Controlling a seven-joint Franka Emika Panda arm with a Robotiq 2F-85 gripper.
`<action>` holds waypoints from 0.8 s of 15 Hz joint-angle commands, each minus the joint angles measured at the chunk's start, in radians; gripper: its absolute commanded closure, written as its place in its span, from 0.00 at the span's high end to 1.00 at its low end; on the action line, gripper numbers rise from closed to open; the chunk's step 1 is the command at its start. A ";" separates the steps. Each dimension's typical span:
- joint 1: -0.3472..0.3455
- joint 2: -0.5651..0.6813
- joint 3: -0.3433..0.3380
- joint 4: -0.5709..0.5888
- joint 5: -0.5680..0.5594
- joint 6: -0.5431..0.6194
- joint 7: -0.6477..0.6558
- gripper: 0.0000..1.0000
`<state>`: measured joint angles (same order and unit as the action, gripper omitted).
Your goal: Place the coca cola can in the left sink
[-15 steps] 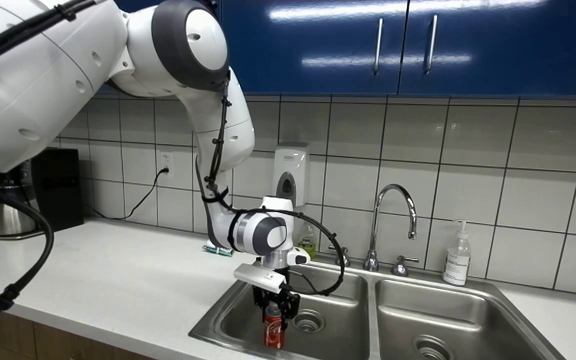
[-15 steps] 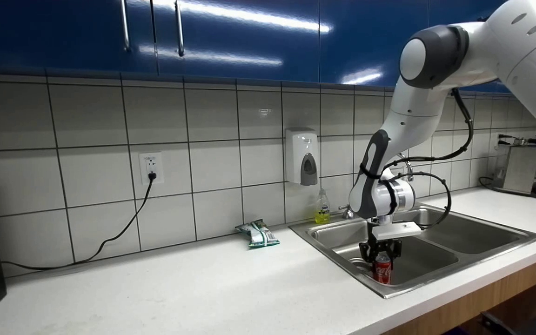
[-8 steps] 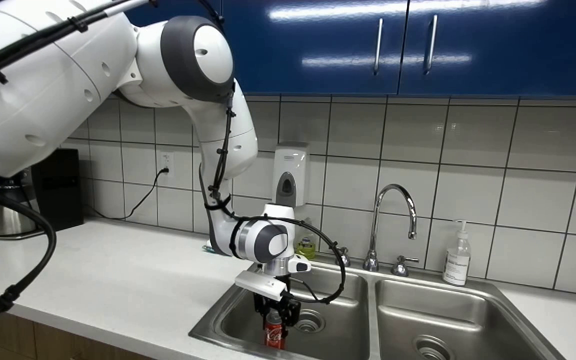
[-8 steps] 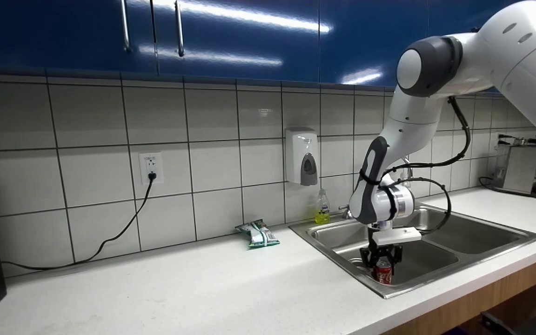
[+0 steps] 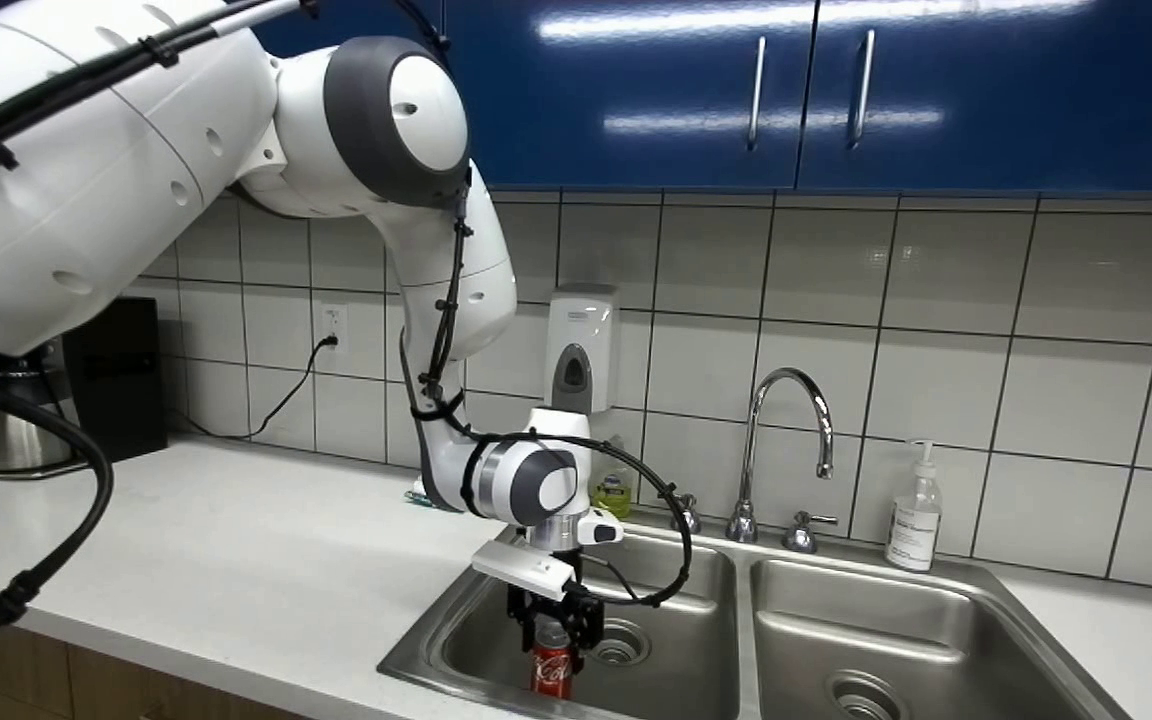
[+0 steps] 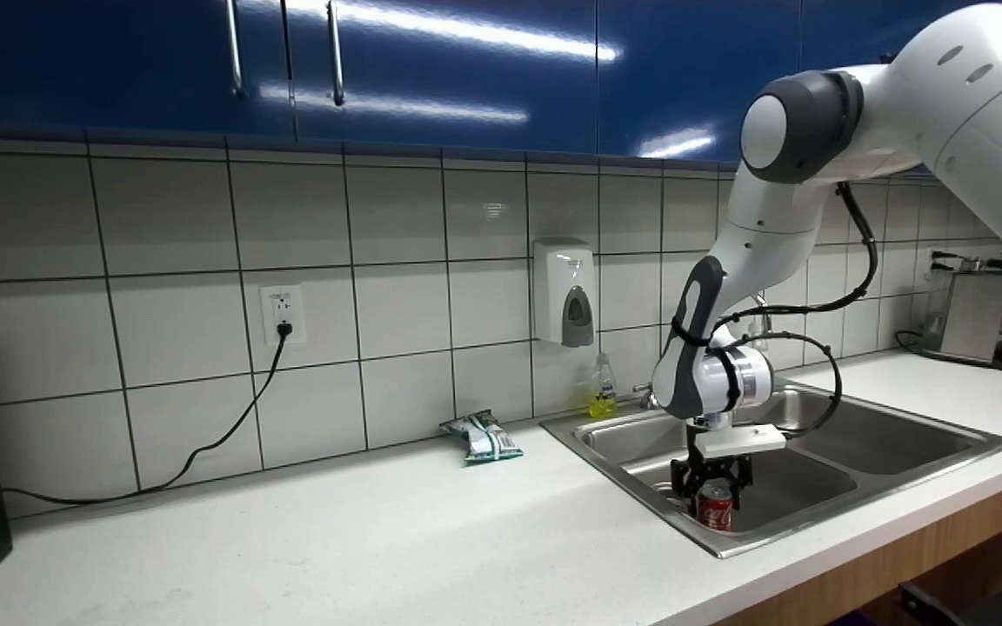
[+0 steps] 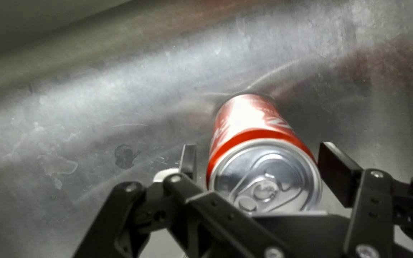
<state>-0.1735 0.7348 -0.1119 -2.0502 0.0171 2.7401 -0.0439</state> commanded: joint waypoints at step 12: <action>0.028 -0.203 -0.006 -0.056 -0.026 -0.012 -0.016 1.00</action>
<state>-0.1501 0.6126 -0.1229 -2.0509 0.0113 2.7394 -0.0456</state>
